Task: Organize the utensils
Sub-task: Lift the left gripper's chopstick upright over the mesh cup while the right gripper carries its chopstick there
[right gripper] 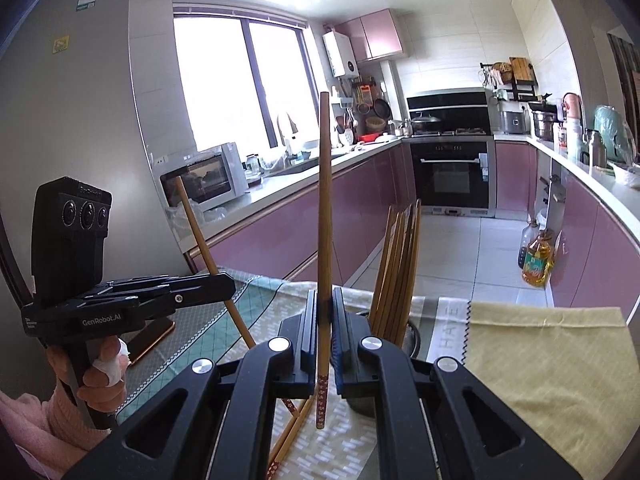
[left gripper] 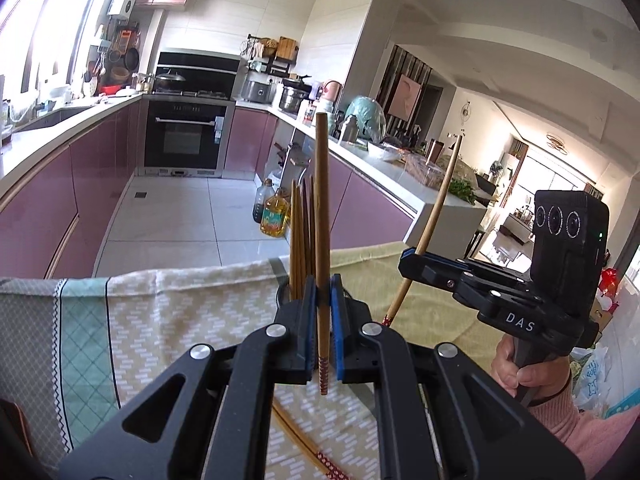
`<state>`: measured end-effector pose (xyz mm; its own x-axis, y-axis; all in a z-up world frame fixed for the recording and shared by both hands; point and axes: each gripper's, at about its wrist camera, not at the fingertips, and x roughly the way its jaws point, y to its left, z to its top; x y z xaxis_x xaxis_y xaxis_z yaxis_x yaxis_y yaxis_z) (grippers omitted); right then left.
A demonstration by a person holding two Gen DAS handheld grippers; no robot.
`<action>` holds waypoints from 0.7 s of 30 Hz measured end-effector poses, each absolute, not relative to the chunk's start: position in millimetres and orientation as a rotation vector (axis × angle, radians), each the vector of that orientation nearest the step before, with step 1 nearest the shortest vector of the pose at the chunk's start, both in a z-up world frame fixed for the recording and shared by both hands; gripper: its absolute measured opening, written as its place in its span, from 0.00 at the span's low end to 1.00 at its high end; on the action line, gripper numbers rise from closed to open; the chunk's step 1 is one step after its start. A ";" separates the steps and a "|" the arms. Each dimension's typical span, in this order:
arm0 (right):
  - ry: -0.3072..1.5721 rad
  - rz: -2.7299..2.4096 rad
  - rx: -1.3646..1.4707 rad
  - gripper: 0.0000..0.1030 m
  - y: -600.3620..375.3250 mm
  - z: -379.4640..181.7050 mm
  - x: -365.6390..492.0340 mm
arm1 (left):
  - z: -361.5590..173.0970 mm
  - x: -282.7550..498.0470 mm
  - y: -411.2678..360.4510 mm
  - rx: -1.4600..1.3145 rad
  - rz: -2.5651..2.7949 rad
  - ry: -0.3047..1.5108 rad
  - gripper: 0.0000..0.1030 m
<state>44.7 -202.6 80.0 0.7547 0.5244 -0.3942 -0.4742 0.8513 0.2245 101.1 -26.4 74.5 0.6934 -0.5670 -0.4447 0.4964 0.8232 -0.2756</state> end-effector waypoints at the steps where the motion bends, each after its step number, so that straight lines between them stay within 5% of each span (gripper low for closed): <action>1: 0.457 0.544 0.116 0.06 -204.0 82.8 46.2 | 79.0 102.7 -27.4 -0.136 -0.594 0.529 0.07; 21: 0.420 0.483 0.125 0.06 -205.3 92.6 80.9 | 102.7 130.4 -70.1 -0.027 -0.536 0.460 0.07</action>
<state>80.9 -205.3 92.6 0.8022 0.4748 -0.3620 -0.4243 0.8799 0.2140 130.4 -70.1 102.7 0.7605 -0.4986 -0.4160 0.4865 0.8618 -0.1435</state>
